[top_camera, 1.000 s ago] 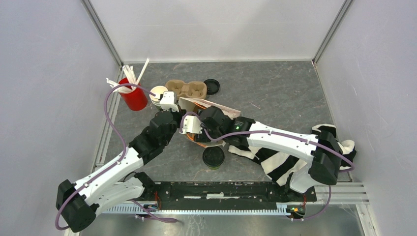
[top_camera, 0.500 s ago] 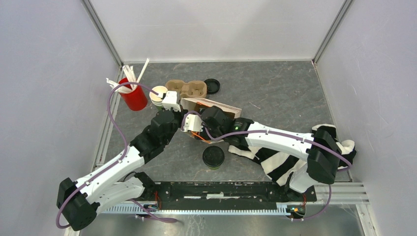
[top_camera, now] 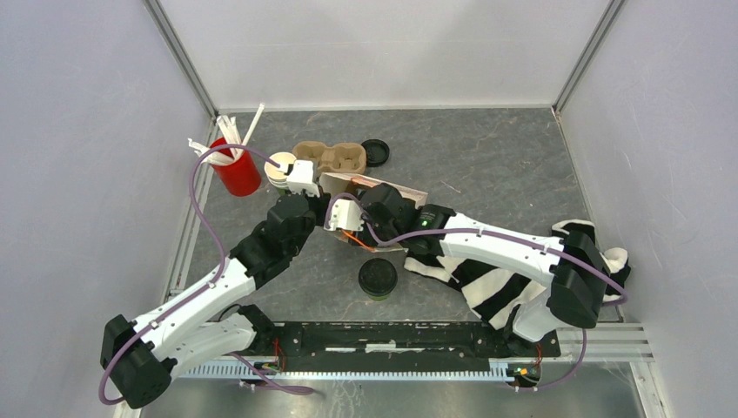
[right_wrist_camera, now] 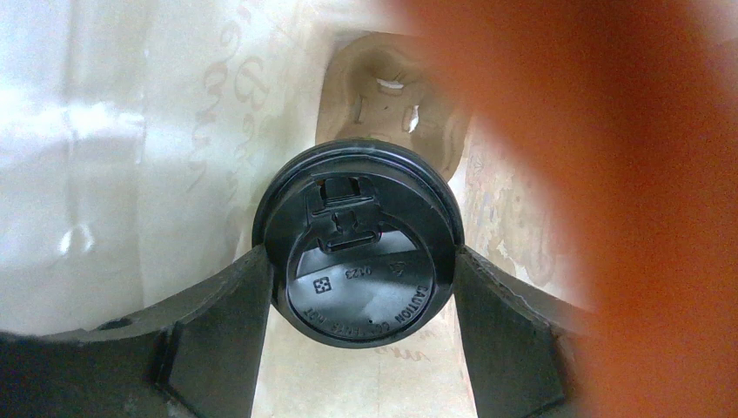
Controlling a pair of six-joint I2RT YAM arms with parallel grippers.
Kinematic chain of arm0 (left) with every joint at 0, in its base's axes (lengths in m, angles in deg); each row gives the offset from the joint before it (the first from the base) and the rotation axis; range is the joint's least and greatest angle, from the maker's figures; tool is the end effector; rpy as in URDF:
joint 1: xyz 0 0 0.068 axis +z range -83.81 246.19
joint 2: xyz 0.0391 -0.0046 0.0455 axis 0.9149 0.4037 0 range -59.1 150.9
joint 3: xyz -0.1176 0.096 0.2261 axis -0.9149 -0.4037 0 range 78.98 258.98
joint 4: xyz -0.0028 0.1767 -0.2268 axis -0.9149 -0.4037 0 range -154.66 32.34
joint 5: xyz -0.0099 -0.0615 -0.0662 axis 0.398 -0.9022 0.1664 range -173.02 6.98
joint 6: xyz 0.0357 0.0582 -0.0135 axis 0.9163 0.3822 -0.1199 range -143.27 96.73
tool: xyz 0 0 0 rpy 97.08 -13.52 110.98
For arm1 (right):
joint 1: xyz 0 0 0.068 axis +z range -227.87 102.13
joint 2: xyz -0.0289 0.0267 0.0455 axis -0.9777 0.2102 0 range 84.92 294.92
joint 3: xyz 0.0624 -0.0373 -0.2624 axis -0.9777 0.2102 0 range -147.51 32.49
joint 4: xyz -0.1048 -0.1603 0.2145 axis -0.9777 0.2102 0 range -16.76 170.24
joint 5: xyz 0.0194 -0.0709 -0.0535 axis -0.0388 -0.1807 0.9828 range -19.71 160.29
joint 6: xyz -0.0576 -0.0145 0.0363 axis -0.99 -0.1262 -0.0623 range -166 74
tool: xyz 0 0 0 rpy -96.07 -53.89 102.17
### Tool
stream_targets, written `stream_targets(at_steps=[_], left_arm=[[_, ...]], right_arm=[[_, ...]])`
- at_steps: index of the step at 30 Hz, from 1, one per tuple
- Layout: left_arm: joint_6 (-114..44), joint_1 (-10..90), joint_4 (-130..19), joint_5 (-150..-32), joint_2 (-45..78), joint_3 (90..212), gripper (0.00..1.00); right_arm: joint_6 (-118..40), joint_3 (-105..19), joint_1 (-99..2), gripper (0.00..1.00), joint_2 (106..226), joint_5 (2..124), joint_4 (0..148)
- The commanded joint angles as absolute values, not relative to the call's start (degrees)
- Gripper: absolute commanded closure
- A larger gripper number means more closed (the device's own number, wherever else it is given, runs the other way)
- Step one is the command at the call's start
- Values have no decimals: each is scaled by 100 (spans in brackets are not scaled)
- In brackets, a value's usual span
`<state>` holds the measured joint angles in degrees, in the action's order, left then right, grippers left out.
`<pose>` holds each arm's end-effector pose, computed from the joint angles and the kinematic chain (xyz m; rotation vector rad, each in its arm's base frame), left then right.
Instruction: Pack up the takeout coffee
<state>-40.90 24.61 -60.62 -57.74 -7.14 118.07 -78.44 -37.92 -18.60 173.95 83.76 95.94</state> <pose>0.2084 -0.1526 0.2846 0.0753 1.8305 -0.3223 0.2108 0.3285 0.2614 -1.5410 1.6643 -0.0225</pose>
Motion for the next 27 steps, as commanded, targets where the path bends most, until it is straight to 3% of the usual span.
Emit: stream_targets(at_steps=[1,14,27], left_arm=[[-3786,2471,-5874,-5842,-896,11848,98],[-3813,2471,-5868,-5974,-857,11874,98],[-3676,2471,-6155,-5758,-788,12029,98]], right_arm=[[-7893,-4046,-2007,42,17552,8220,9404],[-8083,-3914,-2118,42,18177,8657,8811],[-7998,-4362,-2110,42,17266,8254,9905]])
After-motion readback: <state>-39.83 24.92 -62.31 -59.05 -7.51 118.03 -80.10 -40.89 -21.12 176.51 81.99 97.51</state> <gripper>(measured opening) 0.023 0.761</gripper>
